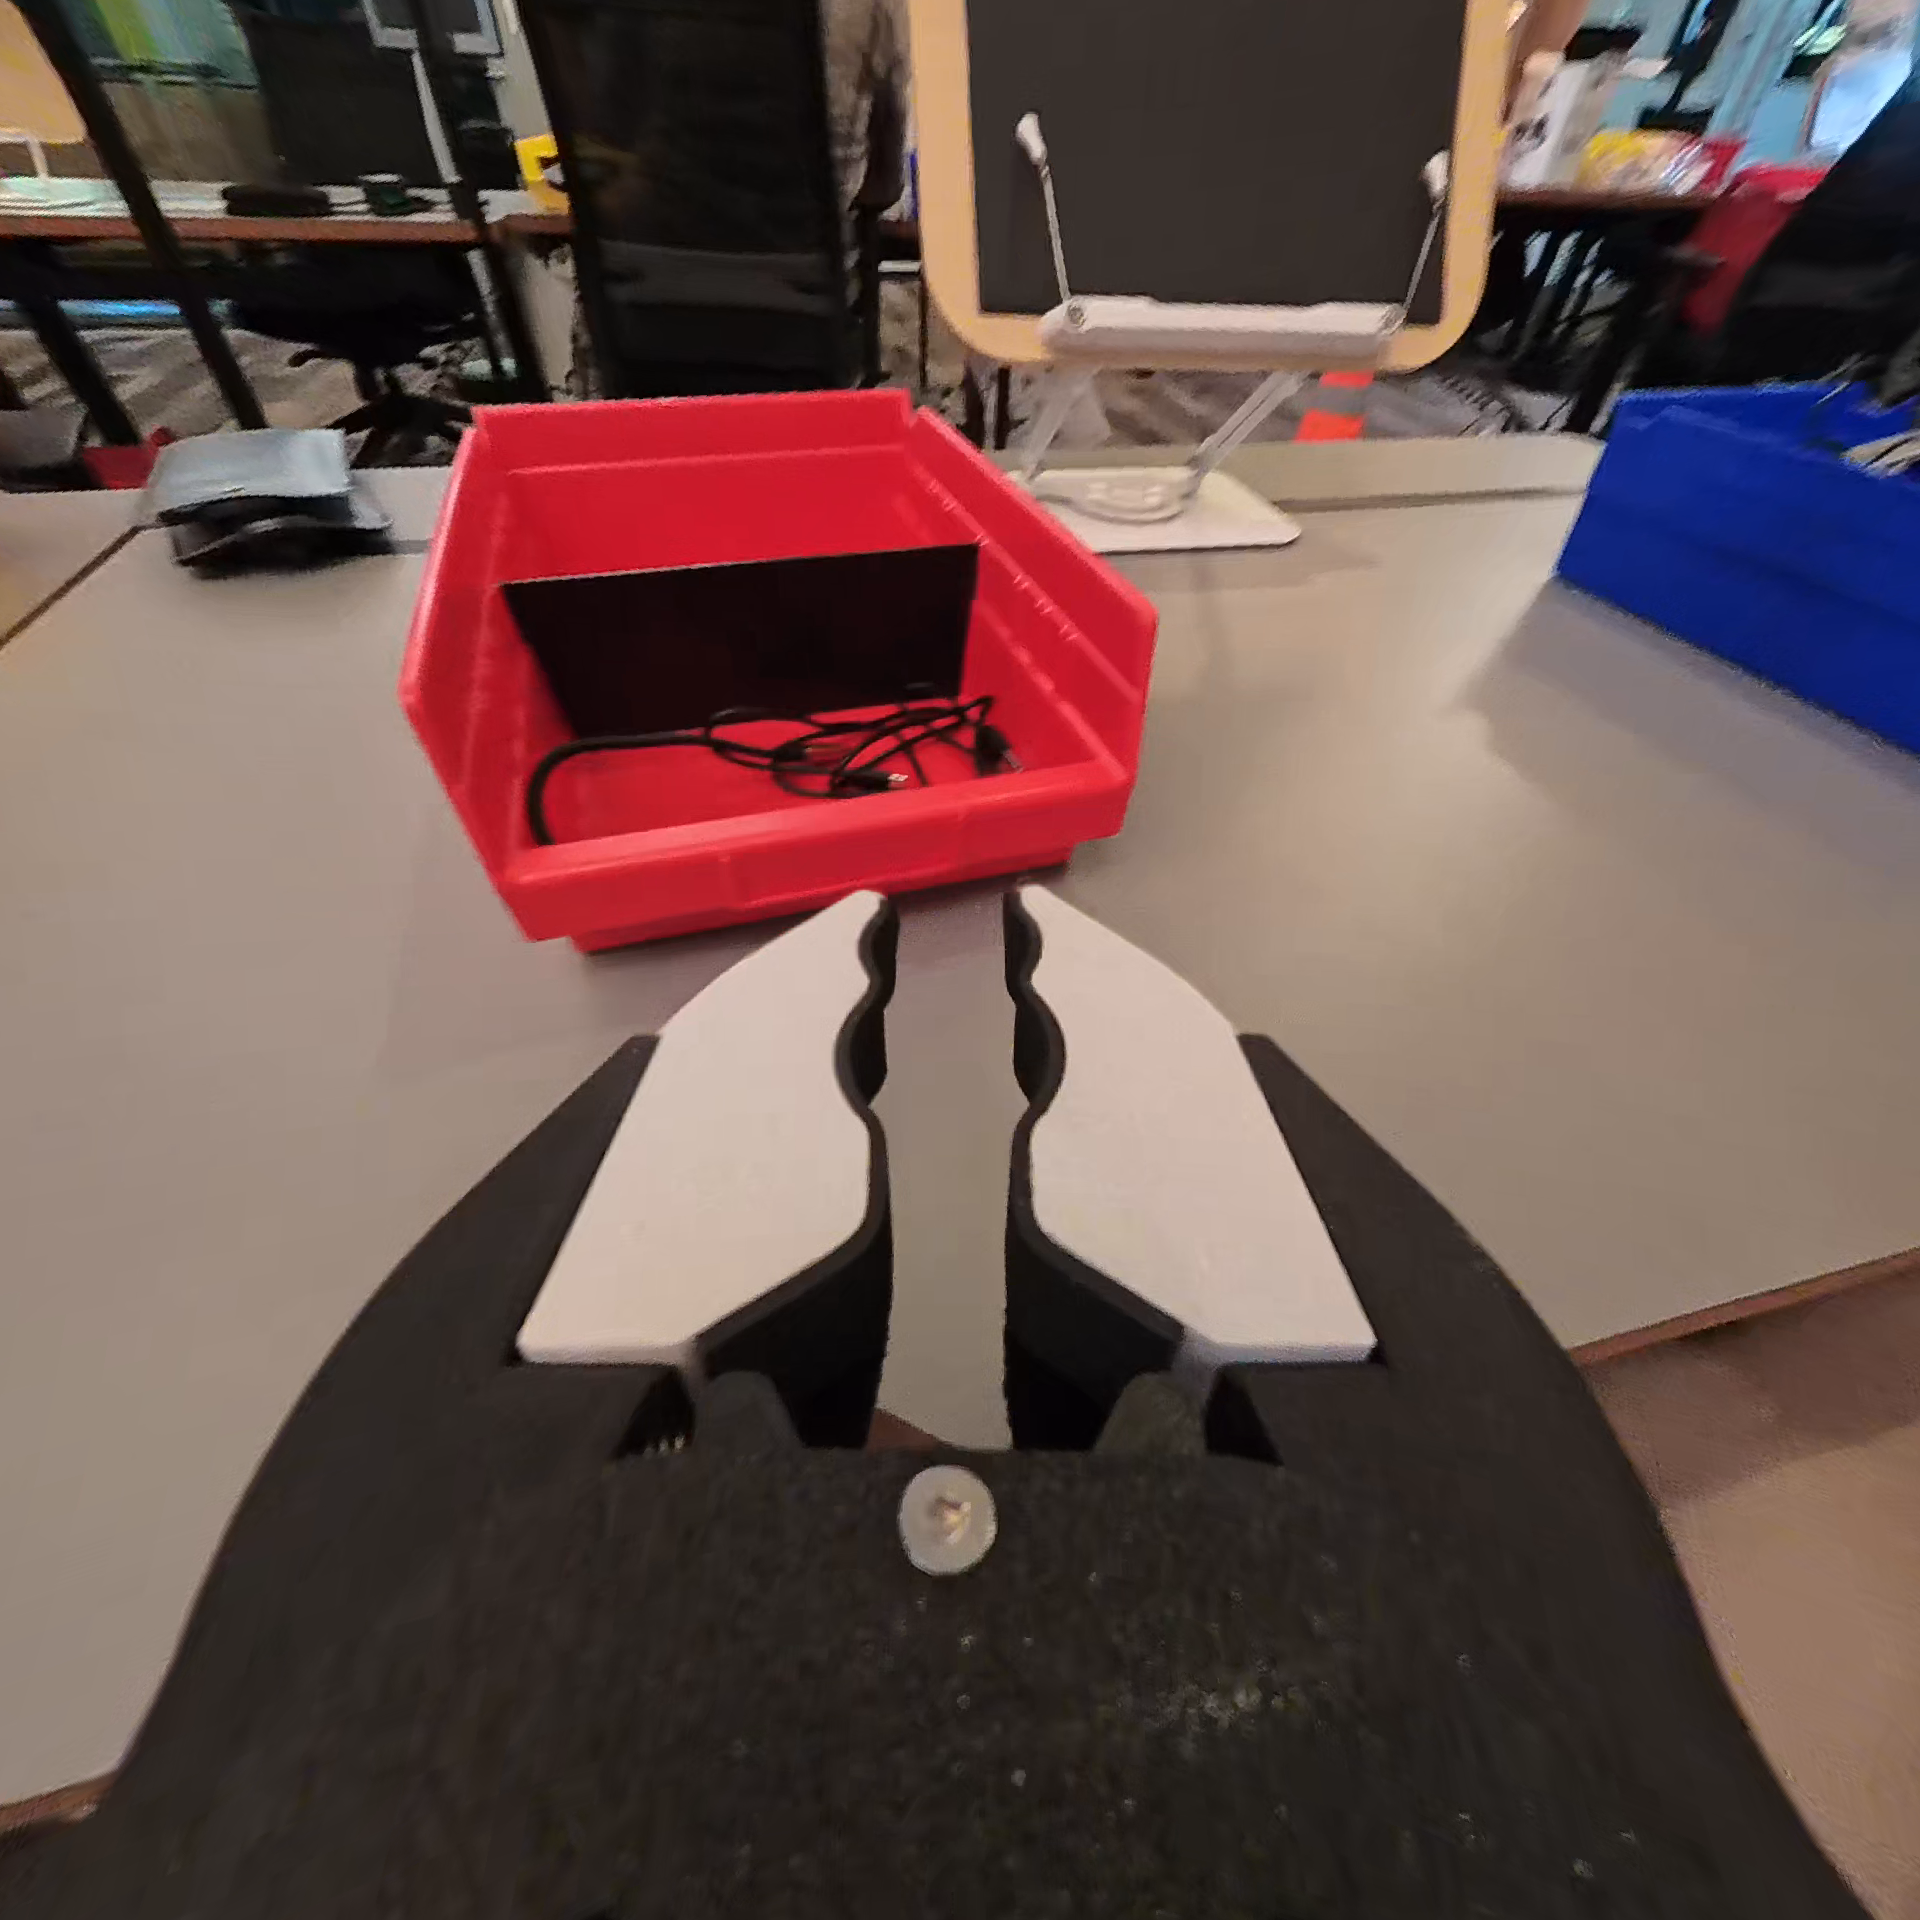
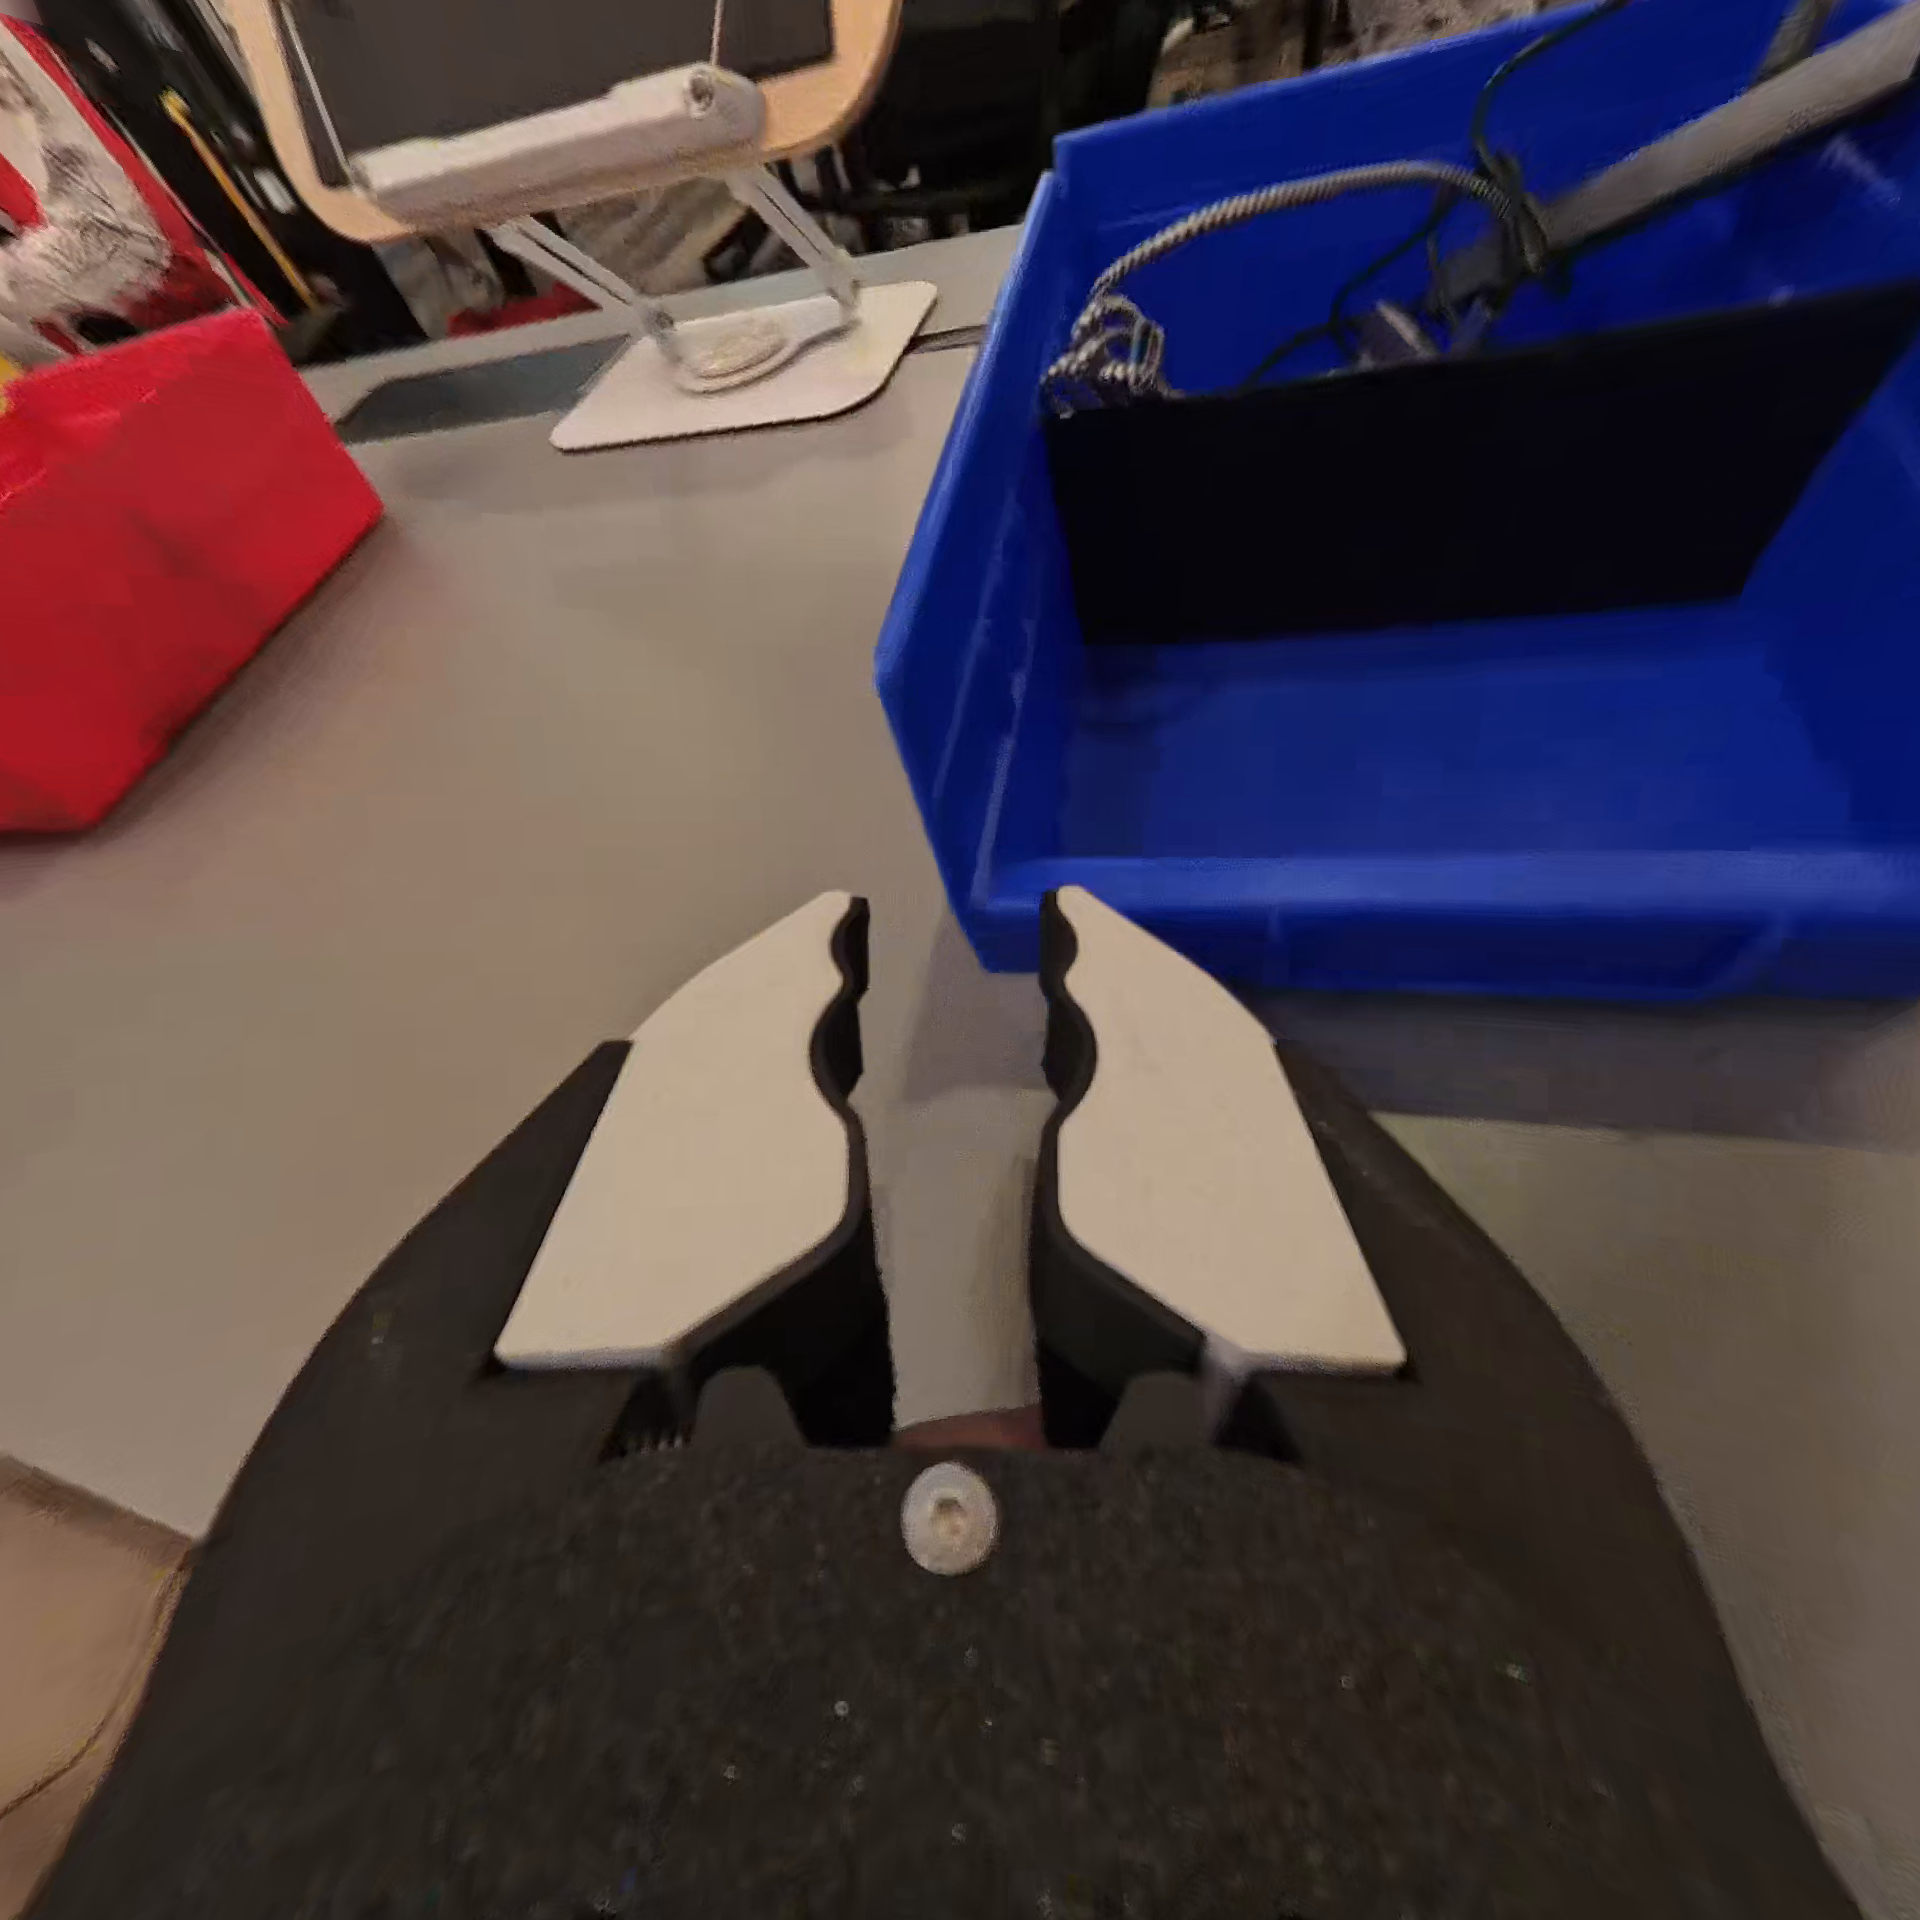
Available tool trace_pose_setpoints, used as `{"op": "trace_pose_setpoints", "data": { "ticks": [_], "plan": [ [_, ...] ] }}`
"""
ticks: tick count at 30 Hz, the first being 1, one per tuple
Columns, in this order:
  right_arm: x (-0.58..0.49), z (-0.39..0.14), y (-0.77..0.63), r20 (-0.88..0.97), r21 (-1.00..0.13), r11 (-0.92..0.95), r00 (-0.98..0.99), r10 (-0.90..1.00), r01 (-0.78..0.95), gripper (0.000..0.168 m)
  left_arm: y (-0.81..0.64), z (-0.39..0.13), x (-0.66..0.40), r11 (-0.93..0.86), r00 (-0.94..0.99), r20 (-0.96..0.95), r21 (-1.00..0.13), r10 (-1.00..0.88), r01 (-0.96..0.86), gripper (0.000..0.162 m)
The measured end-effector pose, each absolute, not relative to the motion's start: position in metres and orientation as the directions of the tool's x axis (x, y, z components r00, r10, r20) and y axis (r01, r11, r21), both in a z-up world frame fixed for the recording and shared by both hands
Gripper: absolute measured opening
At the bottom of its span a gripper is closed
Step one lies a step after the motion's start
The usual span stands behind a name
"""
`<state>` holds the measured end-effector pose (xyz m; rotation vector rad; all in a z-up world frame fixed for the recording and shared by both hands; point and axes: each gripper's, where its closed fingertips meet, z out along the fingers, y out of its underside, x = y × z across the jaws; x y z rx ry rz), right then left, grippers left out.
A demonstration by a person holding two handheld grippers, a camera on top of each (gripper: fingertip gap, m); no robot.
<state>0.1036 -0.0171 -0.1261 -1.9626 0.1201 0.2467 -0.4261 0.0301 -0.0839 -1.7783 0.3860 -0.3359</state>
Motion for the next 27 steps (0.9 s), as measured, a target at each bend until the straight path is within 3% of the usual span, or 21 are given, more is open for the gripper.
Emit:
{"op": "trace_pose_setpoints", "data": {
  "ticks": [5,13,22,27],
  "plan": [
    [0.119,-0.127,-0.01,-0.056,-0.928,-0.371,0.998,0.02,-0.045,0.03,0.04,-0.106,-0.437,-0.292,0.918,-0.025,-0.944,-0.396,-0.152,0.021],
    [0.142,-0.13,-0.019,-0.123,-0.913,-0.383,0.99,-0.062,-0.138,0.03,0.044,-0.118,-0.444,-0.389,0.924,0.101,-0.919,-0.369,-0.056,0.022],
    [0.136,-0.118,-0.023,0.018,-0.934,-0.357,0.998,-0.064,-0.006,0.031,0.046,-0.122,-0.433,-0.402,0.907,0.111,-0.913,-0.407,-0.069,0.022],
    [0.118,-0.118,-0.026,-0.02,-0.941,-0.339,0.998,0.06,0.002,0.046,0.05,-0.123,-0.417,-0.401,0.891,0.09,-0.91,-0.444,-0.107,0.022]
  ]
}}
